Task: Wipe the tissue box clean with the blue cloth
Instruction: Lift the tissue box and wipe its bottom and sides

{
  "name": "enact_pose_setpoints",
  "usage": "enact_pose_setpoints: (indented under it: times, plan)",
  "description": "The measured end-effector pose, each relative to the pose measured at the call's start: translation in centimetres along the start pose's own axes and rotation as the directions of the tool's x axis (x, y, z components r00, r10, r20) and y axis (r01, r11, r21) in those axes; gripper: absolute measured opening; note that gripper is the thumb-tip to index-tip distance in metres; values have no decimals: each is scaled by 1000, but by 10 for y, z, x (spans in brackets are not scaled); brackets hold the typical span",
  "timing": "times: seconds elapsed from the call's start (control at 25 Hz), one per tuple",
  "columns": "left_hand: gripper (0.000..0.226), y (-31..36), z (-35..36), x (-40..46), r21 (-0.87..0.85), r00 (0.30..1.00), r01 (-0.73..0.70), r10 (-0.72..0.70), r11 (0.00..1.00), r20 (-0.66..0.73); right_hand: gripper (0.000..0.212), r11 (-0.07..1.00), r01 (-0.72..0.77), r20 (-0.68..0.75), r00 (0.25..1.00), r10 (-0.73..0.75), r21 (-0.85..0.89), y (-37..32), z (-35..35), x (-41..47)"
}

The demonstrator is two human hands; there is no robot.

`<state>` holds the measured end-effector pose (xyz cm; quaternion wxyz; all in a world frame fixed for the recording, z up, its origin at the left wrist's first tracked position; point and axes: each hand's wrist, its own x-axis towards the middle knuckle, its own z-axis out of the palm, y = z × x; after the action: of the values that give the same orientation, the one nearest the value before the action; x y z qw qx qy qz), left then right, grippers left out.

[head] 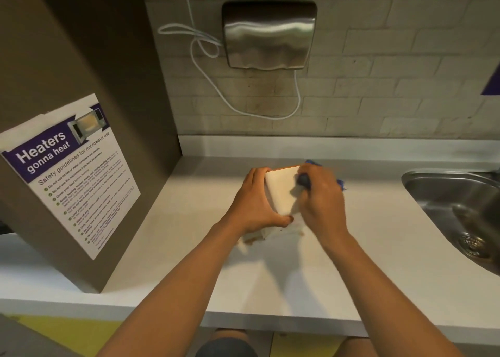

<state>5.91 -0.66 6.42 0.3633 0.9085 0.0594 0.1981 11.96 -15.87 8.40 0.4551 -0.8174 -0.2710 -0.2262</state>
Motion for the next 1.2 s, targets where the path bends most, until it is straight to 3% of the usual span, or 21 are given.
enact_pose_setpoints:
  times: [0.08, 0.16, 0.32, 0.44, 0.52, 0.68, 0.84, 0.96, 1.08, 1.2]
  plan:
    - [103, 1, 1, -1, 5, 1000, 11, -11, 1000, -3, 32, 957, -250, -7, 967, 254, 144, 14, -10, 23]
    - [103, 0, 1, 0, -1, 1000, 20, -20, 1000, 5, 34, 812, -472, 107, 878, 466, 343, 22, -18, 32]
    - [103, 1, 0, -3, -45, 1000, 27, -27, 999, 12, 41, 641, -687, 328, 726, 604, 341, 44, -21, 8]
    - [115, -10, 6, -11, -87, 997, 54, -49, 995, 54, 42, 530, -743, 332, 662, 672, 409, 49, -18, -11]
    - [124, -24, 13, -17, -78, 993, 68, -60, 995, 104, 41, 530, -728, 267, 667, 696, 435, 46, -15, -19]
    - [117, -27, 17, -20, -34, 998, 33, -31, 999, 57, 40, 557, -685, 132, 678, 723, 470, 40, -14, -24]
    - [109, 0, 3, -7, 192, 998, -44, 34, 980, 52, 37, 591, -623, -70, 656, 751, 512, 48, -24, -30]
    - [107, 11, -6, 3, 378, 988, -131, 88, 916, 130, 32, 648, -519, -144, 708, 691, 558, 40, -30, -30]
    - [111, 12, -3, 2, 498, 969, -212, 116, 841, 217, 34, 722, -458, -95, 808, 581, 519, 35, -32, -18]
    - [113, 10, 11, -2, 563, 955, -253, 110, 787, 276, 40, 787, -434, 129, 897, 422, 439, 29, -24, -16]
